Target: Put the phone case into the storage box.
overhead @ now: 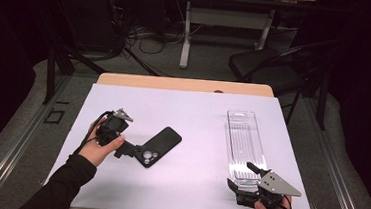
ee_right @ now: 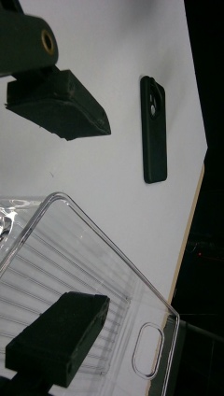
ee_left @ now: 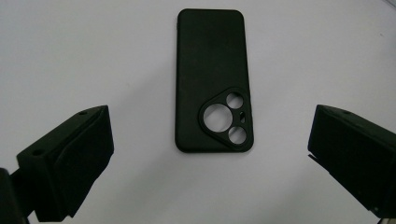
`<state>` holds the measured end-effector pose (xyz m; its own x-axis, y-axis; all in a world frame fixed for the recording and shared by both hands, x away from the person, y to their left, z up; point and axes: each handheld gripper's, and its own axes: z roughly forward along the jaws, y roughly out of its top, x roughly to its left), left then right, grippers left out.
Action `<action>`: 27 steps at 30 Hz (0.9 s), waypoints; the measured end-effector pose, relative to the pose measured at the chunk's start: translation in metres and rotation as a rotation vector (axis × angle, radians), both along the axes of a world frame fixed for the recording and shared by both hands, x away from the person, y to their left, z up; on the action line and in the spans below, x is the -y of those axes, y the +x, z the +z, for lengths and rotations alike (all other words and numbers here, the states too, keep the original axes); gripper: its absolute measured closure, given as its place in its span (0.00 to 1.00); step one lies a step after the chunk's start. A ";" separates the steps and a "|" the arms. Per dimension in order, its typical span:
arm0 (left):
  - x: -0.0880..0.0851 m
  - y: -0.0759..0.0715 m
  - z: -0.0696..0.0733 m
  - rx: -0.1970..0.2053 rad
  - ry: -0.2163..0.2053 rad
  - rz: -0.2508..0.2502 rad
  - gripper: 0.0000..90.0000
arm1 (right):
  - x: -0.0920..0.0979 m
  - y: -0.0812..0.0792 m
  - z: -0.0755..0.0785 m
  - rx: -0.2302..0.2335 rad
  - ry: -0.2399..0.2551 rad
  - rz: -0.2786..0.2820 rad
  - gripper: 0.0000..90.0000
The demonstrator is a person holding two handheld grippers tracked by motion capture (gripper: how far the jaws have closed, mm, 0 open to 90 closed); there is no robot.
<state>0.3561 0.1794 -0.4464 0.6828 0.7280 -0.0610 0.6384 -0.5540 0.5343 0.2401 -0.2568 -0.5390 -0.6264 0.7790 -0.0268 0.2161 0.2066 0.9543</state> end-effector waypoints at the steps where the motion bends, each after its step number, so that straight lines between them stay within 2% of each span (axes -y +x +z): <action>1: 0.001 0.002 0.001 -0.008 0.004 0.000 0.00 | 0.000 0.000 0.000 0.000 -0.001 0.000 0.16; 7: 0.008 0.013 0.000 -0.038 0.031 0.012 0.00 | 0.000 0.000 0.000 0.003 -0.004 -0.002 0.16; 11: 0.011 0.020 -0.002 -0.045 0.034 0.015 0.01 | 0.001 0.000 0.000 0.002 -0.004 -0.004 0.16; 17: 0.016 0.026 -0.006 -0.050 0.016 0.014 0.01 | 0.000 0.000 0.000 0.000 -0.006 -0.002 0.16; 21: 0.022 0.030 -0.009 -0.040 0.024 0.009 0.01 | 0.000 0.000 0.000 0.000 -0.007 -0.001 0.16; 24: 0.028 0.034 -0.011 -0.066 0.015 0.003 0.01 | 0.000 0.000 0.000 -0.001 -0.008 -0.001 0.16; 27: 0.033 0.039 -0.014 -0.069 0.029 0.000 0.01 | 0.000 0.000 0.000 -0.002 -0.008 -0.002 0.16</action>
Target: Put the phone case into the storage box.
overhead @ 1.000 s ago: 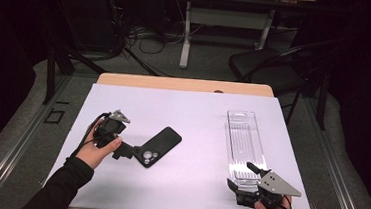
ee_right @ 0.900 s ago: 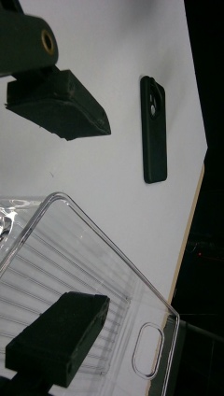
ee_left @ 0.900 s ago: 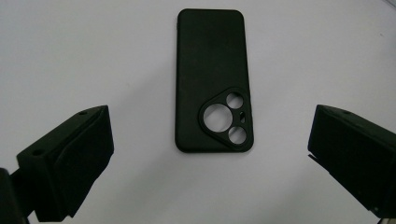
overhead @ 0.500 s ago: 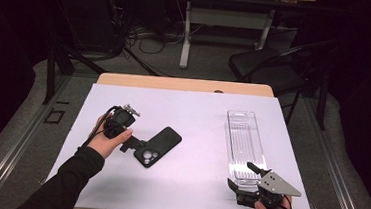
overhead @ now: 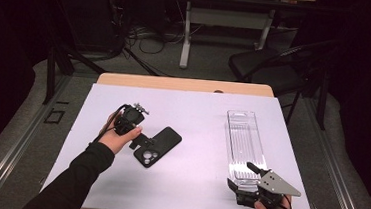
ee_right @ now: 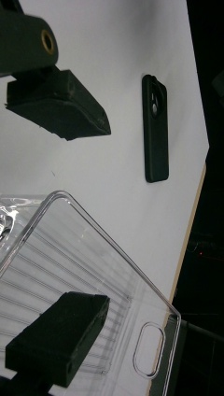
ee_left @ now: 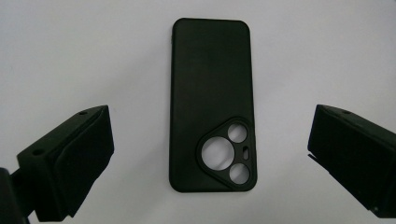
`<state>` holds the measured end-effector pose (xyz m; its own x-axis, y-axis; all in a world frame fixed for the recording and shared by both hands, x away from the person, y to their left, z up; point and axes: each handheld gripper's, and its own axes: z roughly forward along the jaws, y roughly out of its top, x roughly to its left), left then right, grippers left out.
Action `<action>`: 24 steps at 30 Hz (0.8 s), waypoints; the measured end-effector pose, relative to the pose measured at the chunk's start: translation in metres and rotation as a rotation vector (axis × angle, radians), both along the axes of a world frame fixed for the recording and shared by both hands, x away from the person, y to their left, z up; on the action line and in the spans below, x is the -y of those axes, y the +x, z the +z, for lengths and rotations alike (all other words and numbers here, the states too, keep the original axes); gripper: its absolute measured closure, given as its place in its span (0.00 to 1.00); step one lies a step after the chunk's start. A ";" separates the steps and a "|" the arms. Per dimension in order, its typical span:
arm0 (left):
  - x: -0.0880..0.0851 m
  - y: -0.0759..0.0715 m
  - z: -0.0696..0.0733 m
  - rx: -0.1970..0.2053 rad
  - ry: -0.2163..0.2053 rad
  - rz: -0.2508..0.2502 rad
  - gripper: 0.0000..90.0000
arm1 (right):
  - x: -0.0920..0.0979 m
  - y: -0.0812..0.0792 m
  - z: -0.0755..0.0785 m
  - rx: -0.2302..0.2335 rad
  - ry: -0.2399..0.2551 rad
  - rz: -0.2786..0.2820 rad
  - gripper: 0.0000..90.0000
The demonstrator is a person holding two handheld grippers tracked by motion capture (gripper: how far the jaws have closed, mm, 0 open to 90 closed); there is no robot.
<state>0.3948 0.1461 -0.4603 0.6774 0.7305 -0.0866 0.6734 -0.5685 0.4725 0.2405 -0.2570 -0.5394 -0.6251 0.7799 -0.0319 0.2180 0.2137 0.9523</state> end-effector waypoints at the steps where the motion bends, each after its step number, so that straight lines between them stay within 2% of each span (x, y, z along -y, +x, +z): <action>1: 0.001 0.002 -0.002 -0.007 -0.007 0.006 0.01 | 0.000 0.000 0.000 0.002 0.001 0.001 0.16; 4: 0.004 0.006 -0.007 -0.018 0.000 0.018 0.01 | 0.000 0.000 0.000 0.001 -0.001 0.002 0.16; 9: 0.006 0.011 -0.011 -0.005 0.006 0.028 0.01 | 0.000 0.000 0.000 0.001 -0.001 0.002 0.16; 13: 0.008 0.017 -0.016 -0.019 0.032 0.040 0.00 | 0.000 0.001 -0.001 -0.003 -0.005 0.004 0.16; 21: 0.012 0.024 -0.020 -0.051 0.036 0.053 0.00 | 0.000 0.001 -0.001 -0.004 -0.006 0.009 0.16; 23: 0.014 0.026 -0.021 -0.051 0.047 0.059 0.00 | 0.000 0.001 -0.001 -0.005 -0.007 0.008 0.16; 24: 0.016 0.027 -0.023 -0.063 0.054 0.060 0.00 | 0.000 0.001 -0.001 -0.005 -0.007 0.008 0.16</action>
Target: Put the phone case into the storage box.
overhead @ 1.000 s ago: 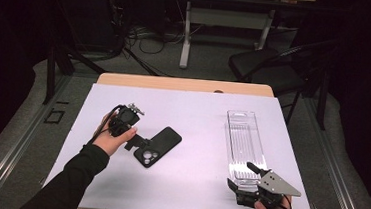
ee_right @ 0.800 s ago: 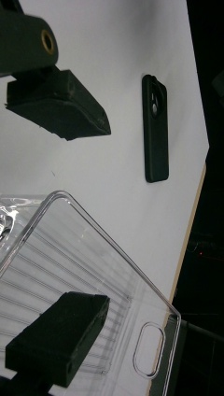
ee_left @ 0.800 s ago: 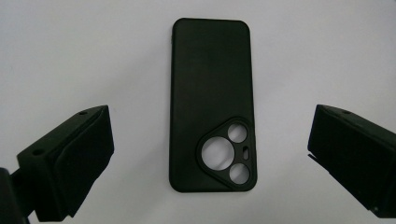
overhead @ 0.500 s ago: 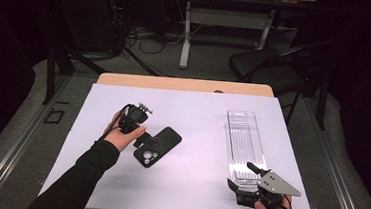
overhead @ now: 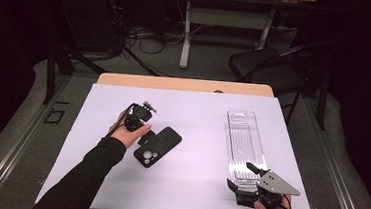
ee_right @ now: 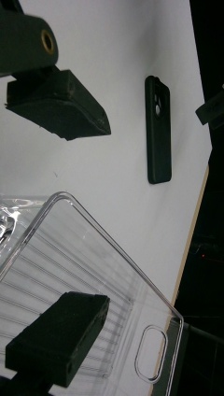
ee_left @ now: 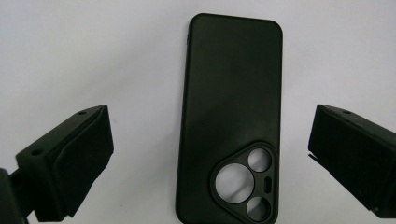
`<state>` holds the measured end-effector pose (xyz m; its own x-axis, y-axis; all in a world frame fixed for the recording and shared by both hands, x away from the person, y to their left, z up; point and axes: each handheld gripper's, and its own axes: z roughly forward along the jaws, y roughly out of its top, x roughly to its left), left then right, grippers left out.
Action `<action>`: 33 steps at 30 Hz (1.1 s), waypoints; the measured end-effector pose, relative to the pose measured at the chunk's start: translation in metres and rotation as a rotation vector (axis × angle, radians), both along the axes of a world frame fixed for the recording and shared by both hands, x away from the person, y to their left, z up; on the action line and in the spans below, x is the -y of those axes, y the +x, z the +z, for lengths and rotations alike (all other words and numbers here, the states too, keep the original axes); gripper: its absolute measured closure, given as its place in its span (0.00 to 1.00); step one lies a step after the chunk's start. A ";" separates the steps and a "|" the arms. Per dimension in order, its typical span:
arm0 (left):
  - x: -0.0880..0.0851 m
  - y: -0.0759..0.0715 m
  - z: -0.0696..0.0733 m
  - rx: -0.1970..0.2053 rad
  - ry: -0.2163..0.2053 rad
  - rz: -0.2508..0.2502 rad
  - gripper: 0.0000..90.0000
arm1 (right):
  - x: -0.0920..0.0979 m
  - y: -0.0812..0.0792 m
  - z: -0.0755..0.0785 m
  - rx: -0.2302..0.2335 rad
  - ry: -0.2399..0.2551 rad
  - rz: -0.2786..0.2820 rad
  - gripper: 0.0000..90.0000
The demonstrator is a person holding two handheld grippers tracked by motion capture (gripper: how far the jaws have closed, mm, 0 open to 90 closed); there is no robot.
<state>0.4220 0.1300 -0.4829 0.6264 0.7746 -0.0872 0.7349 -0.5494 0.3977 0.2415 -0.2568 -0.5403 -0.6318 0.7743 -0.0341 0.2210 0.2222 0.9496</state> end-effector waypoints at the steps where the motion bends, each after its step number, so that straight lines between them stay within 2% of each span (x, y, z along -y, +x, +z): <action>1: 0.001 0.001 -0.001 -0.006 0.001 0.000 0.00 | 0.000 0.000 0.000 0.000 0.000 0.001 0.16; 7: 0.006 0.005 -0.004 -0.049 0.003 -0.016 0.00 | 0.000 0.000 0.000 0.000 0.000 0.003 0.16; 10: 0.010 0.006 -0.006 -0.065 0.040 -0.041 0.00 | 0.000 0.001 0.000 -0.002 0.000 0.004 0.16; 13: 0.013 0.007 -0.009 -0.066 0.066 -0.052 0.00 | 0.000 0.001 0.000 -0.003 -0.002 0.005 0.16; 25: 0.020 0.013 -0.019 -0.091 0.079 -0.053 0.00 | 0.000 0.001 -0.001 -0.008 -0.007 0.010 0.16; 30: 0.027 0.013 -0.027 -0.115 0.090 -0.070 0.00 | 0.000 0.001 -0.001 -0.009 -0.008 0.012 0.16; 33: 0.030 0.013 -0.029 -0.114 0.106 -0.080 0.00 | 0.000 0.001 -0.001 -0.008 -0.009 0.015 0.16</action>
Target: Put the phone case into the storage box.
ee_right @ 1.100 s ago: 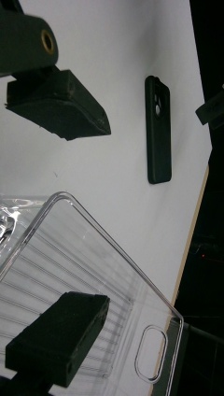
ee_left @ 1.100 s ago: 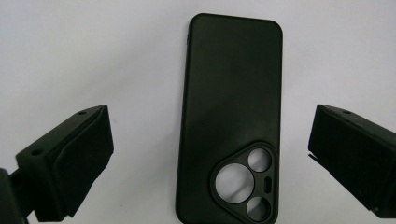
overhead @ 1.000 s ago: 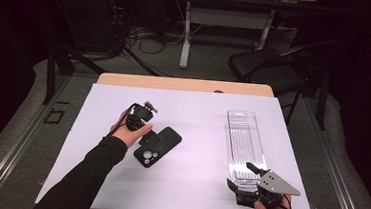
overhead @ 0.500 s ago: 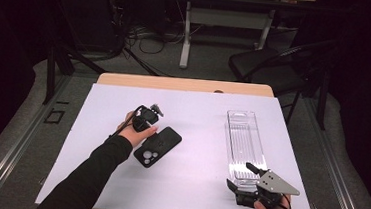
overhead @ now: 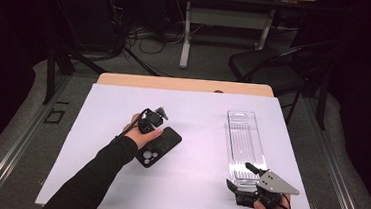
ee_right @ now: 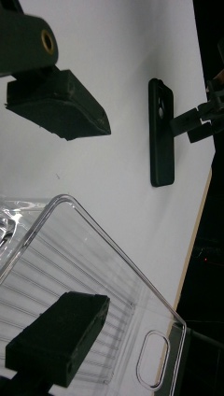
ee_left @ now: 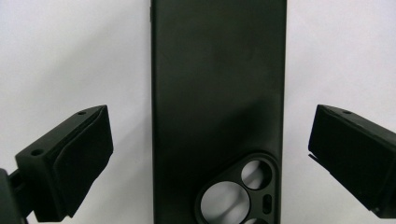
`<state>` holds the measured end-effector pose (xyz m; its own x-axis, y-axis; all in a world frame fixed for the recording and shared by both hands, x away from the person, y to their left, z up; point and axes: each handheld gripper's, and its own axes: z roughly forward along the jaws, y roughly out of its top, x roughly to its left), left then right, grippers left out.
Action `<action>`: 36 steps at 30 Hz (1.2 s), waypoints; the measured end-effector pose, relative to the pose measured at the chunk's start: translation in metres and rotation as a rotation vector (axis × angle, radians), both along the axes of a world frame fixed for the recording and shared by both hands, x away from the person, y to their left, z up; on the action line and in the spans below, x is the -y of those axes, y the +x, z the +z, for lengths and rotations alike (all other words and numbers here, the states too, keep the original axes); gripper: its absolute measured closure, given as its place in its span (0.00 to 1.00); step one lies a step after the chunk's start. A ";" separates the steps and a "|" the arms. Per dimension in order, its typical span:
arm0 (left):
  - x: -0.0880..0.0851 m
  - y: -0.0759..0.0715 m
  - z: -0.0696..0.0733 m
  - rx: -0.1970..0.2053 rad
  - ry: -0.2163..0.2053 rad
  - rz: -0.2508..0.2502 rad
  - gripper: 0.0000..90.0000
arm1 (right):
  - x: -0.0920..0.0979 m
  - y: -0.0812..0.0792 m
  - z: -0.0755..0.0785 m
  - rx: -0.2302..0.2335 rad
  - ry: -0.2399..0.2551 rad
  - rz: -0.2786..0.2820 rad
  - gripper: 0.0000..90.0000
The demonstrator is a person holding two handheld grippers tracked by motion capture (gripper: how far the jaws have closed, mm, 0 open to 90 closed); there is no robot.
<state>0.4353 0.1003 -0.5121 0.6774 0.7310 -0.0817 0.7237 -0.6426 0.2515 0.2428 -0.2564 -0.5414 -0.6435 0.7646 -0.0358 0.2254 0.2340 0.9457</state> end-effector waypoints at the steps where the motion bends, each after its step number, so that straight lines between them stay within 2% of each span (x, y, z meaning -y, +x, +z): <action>1: 0.002 0.000 -0.002 -0.005 0.007 -0.006 0.00 | 0.000 0.000 0.000 0.000 0.000 0.000 0.16; 12: 0.007 0.003 -0.012 -0.007 0.018 -0.034 0.00 | 0.000 0.000 0.000 -0.001 -0.001 0.002 0.16; 24: 0.008 0.005 -0.020 -0.021 0.019 -0.008 0.00 | -0.001 0.000 -0.001 -0.006 -0.003 0.005 0.16; 28: 0.008 0.006 -0.022 -0.024 0.015 0.024 0.00 | -0.001 0.000 -0.001 -0.006 -0.005 0.007 0.16; 36: 0.010 0.004 -0.026 -0.032 0.041 0.007 0.00 | -0.001 0.001 -0.001 -0.010 -0.007 0.011 0.16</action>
<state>0.4393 0.0908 -0.5379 0.6696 0.7391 -0.0730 0.7357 -0.6465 0.2020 0.2437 -0.2551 -0.5427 -0.6522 0.7572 -0.0350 0.2317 0.2431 0.9419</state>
